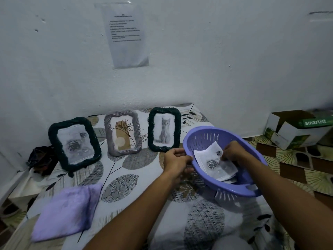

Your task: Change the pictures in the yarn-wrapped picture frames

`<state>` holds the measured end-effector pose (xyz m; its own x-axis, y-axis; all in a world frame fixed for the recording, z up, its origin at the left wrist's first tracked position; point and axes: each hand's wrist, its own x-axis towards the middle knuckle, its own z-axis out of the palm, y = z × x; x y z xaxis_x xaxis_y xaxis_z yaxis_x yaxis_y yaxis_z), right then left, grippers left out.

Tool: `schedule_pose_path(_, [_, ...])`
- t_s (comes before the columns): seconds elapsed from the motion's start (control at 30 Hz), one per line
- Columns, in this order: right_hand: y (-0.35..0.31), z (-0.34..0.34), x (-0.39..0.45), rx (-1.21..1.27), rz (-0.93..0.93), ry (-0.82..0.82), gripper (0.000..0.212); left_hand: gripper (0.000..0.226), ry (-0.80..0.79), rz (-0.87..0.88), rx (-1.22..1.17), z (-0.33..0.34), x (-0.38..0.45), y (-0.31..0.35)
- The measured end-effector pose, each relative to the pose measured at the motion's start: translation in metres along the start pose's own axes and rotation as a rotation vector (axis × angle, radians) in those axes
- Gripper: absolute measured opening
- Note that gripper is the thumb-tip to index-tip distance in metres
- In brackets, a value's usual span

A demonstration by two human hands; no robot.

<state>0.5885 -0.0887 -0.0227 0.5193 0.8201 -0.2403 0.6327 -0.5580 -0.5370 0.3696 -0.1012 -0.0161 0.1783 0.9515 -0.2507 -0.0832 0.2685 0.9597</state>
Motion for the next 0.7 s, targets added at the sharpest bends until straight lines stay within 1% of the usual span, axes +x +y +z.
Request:
schedule_pose_path(0.03, [0.000, 0.002, 0.000, -0.086, 0.004, 0.017, 0.057, 0.026, -0.007, 0.000, -0.008, 0.000, 0.000, -0.001])
schedule_pose_path(0.07, [-0.001, 0.002, -0.002, -0.153, -0.012, 0.038, 0.057, 0.027, -0.011, -0.001, -0.012, -0.001, 0.000, -0.001])
schedule_pose_path(0.17, [-0.006, 0.001, -0.011, -0.298, -0.111, 0.095, 0.034, 0.030, -0.018, -0.008, -0.031, -0.002, 0.001, -0.001])
schedule_pose_path(0.23, [-0.012, -0.003, -0.019, -0.389, -0.176, 0.124, 0.027, 0.030, -0.025, -0.013, -0.044, -0.002, 0.001, -0.001])
schedule_pose_path(0.3, [-0.015, -0.011, -0.022, -0.376, -0.253, 0.264, 0.011, 0.030, -0.032, -0.021, -0.054, -0.002, 0.001, -0.001])
schedule_pose_path(0.33, [-0.014, -0.016, -0.023, -0.326, -0.282, 0.367, 0.011, 0.030, -0.034, -0.023, -0.057, -0.003, 0.002, -0.002])
schedule_pose_path(0.4, [-0.007, -0.030, -0.025, -0.266, -0.305, 0.556, 0.022, 0.030, -0.036, -0.023, -0.061, -0.004, 0.002, -0.003])
schedule_pose_path(0.43, [0.000, -0.037, -0.025, -0.264, -0.287, 0.599, 0.025, 0.031, -0.036, -0.023, -0.065, -0.004, 0.002, -0.003])
schedule_pose_path(0.47, [0.007, -0.042, -0.024, -0.260, -0.248, 0.593, 0.028, 0.031, -0.035, -0.023, -0.068, -0.004, 0.003, -0.003])
schedule_pose_path(0.5, [0.015, -0.047, -0.023, -0.245, -0.192, 0.543, 0.029, 0.031, -0.035, -0.022, -0.071, -0.004, 0.003, -0.004])
schedule_pose_path(0.57, [0.029, -0.050, -0.019, -0.169, -0.090, 0.386, 0.027, 0.030, -0.036, -0.021, -0.081, -0.004, 0.003, -0.004])
schedule_pose_path(0.63, [0.040, -0.049, -0.017, -0.041, -0.058, 0.286, 0.024, 0.030, -0.040, -0.020, -0.094, -0.003, 0.003, -0.005])
schedule_pose_path(0.7, [0.046, -0.047, -0.015, 0.064, -0.063, 0.271, 0.024, 0.029, -0.044, -0.020, -0.104, -0.003, 0.004, -0.005])
